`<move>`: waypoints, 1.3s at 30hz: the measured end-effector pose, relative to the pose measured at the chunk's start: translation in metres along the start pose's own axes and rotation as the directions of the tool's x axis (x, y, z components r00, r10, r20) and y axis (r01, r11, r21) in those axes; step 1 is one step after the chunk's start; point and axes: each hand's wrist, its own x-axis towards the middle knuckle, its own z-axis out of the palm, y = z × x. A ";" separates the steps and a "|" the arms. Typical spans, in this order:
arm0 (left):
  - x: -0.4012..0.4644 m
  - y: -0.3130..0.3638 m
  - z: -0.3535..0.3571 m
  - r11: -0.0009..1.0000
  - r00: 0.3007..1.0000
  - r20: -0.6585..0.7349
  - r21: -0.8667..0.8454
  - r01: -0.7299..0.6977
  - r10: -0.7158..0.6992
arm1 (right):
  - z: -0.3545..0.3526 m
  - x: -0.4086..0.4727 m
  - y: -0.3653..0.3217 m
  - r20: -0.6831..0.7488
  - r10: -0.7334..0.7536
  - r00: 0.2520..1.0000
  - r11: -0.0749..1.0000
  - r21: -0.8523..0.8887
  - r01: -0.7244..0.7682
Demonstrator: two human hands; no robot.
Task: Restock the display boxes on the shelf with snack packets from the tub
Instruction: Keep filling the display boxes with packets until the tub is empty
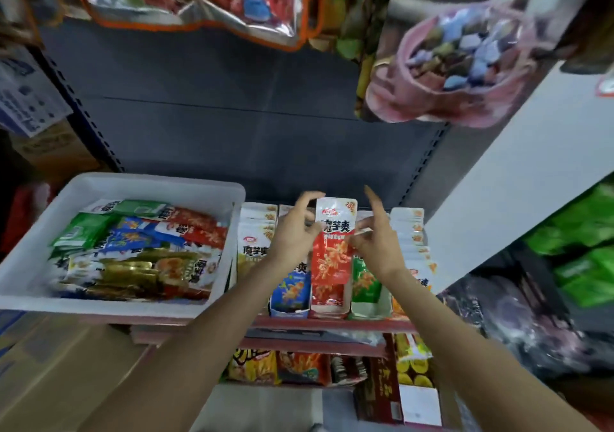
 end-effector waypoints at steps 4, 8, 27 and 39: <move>0.001 -0.002 0.013 0.991 0.998 -0.046 0.128 -0.031 0.037 | -0.001 0.000 0.005 0.108 -0.068 0.992 0.966 -0.240 0.093; 0.002 -0.005 0.015 0.933 0.993 -0.069 0.352 -0.069 0.099 | 0.000 0.004 0.017 0.168 -0.101 0.981 0.867 -0.468 0.169; -0.027 -0.047 -0.081 0.943 0.966 -0.227 0.331 -0.041 0.121 | 0.078 0.003 -0.041 0.331 -0.362 0.871 0.842 -0.286 0.458; -0.036 -0.156 -0.240 0.775 0.945 -0.142 0.544 0.322 -0.293 | 0.263 0.023 -0.094 0.544 0.059 0.837 0.832 -0.490 0.260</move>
